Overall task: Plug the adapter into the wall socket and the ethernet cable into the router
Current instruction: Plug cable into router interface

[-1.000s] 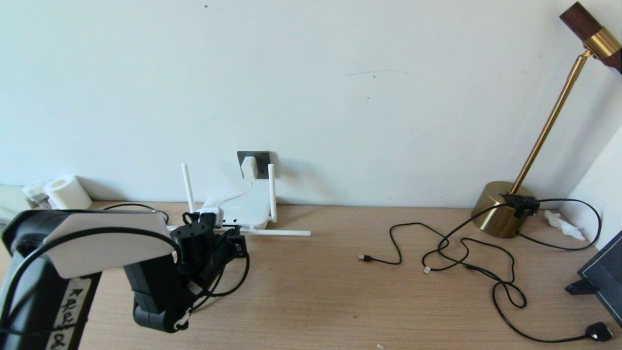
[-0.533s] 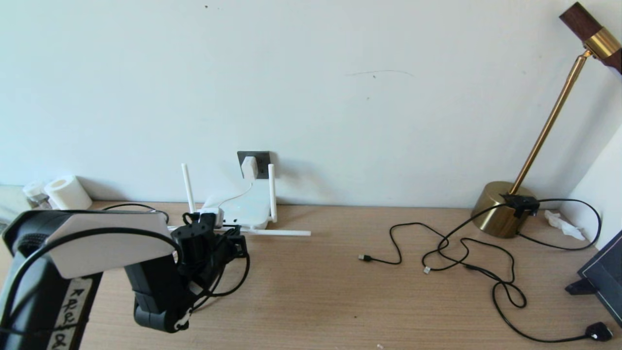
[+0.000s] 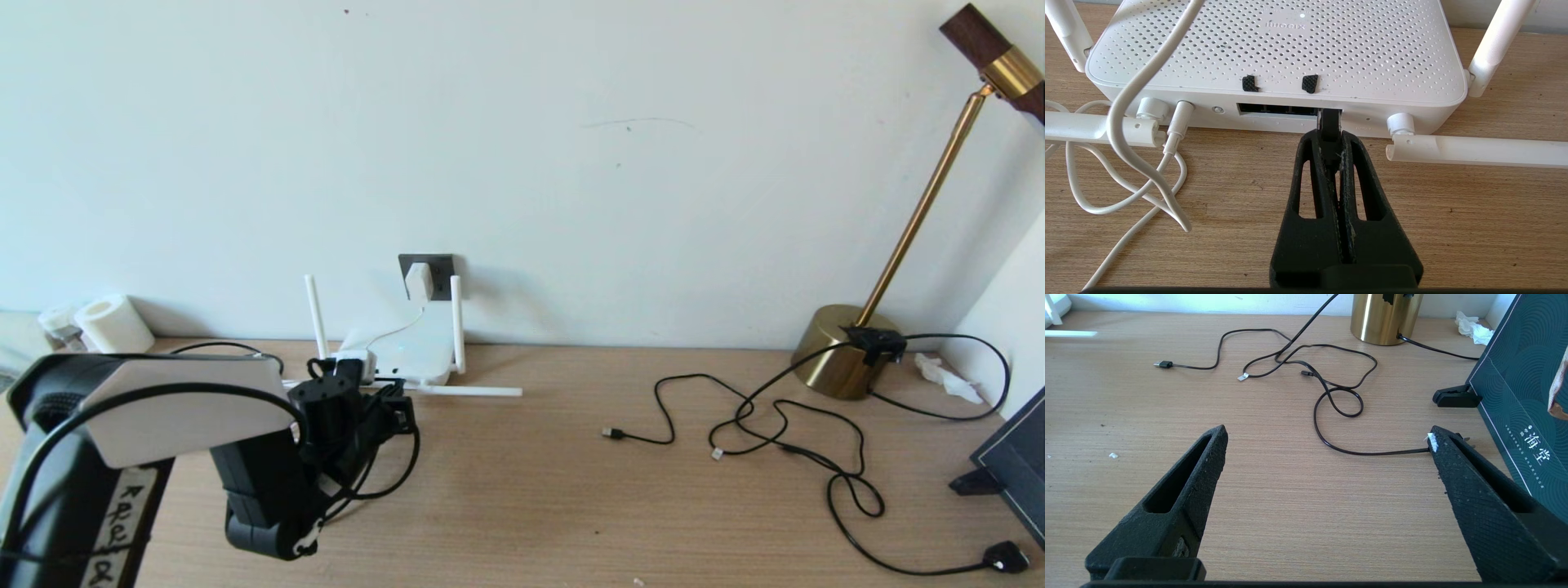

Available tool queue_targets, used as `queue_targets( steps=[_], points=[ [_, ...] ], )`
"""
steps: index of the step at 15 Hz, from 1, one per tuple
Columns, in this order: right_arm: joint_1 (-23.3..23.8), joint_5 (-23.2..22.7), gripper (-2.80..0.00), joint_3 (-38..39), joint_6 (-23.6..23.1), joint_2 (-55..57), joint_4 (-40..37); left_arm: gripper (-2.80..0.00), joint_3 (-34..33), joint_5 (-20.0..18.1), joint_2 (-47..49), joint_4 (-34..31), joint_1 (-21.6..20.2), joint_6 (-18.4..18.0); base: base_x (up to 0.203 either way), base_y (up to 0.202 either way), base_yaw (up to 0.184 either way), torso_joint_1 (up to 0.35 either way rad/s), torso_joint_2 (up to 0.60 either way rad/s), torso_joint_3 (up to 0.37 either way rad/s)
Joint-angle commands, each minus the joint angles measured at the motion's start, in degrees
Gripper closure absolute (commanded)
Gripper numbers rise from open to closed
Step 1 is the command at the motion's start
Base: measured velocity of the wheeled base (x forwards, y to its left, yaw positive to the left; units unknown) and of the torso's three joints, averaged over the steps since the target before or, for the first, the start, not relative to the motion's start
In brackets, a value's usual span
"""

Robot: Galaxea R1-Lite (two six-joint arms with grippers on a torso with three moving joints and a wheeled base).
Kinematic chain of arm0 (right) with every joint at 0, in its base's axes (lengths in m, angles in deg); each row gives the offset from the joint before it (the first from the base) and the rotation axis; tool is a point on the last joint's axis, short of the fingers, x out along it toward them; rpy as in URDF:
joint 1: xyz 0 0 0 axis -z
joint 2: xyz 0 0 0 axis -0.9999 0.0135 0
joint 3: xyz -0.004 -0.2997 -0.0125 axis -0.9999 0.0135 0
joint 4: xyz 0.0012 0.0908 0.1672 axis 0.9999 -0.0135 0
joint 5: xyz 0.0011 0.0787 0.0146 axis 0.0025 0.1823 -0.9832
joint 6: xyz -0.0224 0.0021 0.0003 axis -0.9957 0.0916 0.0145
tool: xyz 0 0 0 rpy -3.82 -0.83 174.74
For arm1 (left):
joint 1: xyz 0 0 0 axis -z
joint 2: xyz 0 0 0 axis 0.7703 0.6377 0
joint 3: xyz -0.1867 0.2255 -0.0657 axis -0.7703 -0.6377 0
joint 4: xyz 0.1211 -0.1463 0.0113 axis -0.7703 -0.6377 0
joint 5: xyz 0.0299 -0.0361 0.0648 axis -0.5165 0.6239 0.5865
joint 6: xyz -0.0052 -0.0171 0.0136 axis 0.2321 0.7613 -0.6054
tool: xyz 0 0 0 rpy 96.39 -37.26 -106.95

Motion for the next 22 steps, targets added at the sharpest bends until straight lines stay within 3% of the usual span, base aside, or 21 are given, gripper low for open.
queue_targets(
  steps=[1,22],
  points=[
    [0.0,0.0,-2.8,0.0,0.0,0.1,0.0,0.0,0.1,0.2,0.2,0.3,0.0,0.0,0.0,0.0,0.0,0.0,0.0,0.0],
    [0.0,0.0,-2.8,0.0,0.0,0.1,0.0,0.0,0.9,0.2,0.2,0.3,0.0,0.0,0.0,0.0,0.0,0.0,0.0,0.0]
  ],
)
